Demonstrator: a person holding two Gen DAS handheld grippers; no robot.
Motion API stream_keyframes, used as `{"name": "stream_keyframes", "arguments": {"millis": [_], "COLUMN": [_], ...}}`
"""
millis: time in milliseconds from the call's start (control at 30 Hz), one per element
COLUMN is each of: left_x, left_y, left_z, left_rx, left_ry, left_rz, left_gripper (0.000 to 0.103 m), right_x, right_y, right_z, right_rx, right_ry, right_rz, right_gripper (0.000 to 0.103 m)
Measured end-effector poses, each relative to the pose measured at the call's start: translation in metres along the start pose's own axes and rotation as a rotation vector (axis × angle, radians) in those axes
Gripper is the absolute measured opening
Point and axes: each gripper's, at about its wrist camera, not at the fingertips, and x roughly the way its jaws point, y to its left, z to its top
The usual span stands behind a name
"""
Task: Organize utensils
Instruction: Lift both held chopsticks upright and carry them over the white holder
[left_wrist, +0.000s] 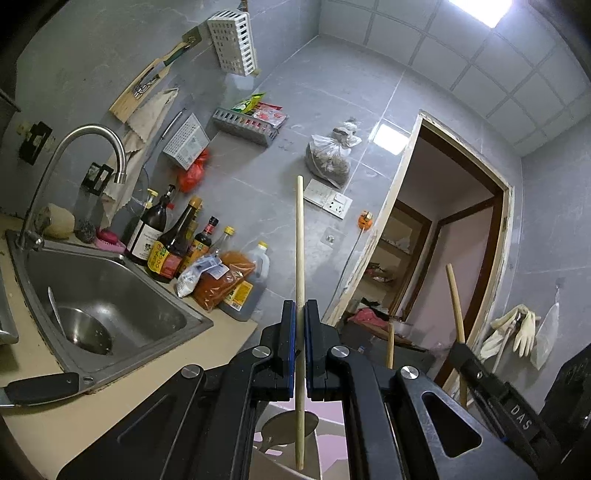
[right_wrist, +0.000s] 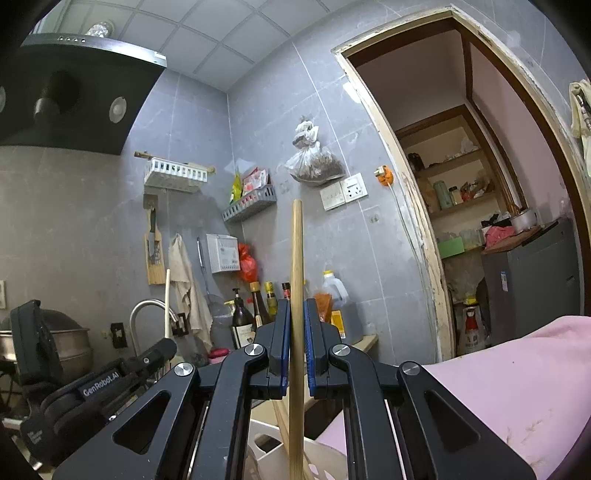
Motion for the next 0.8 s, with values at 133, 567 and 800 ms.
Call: {"name": "stream_keyframes", "arguments": {"millis": [133, 567, 800], "left_x": [-0.003, -0.001, -0.001], "left_y": [-0.003, -0.014, -0.014], "left_z": [0.004, -0.005, -0.006], "left_rx": [-0.006, 0.059, 0.056], "left_ry": [-0.009, -0.005, 0.001], "left_rz": [-0.009, 0.015, 0.012], "left_gripper": [0.003, 0.003, 0.003], "right_x": [-0.002, 0.002, 0.005], "right_y": [-0.01, -0.029, -0.029], "right_z": [0.003, 0.02, 0.021], "right_rx": [0.061, 0.192, 0.197], "right_ry": [0.019, 0.025, 0.042], "right_rz": [0.024, 0.096, 0.104], "right_gripper": [0.005, 0.006, 0.006]}}
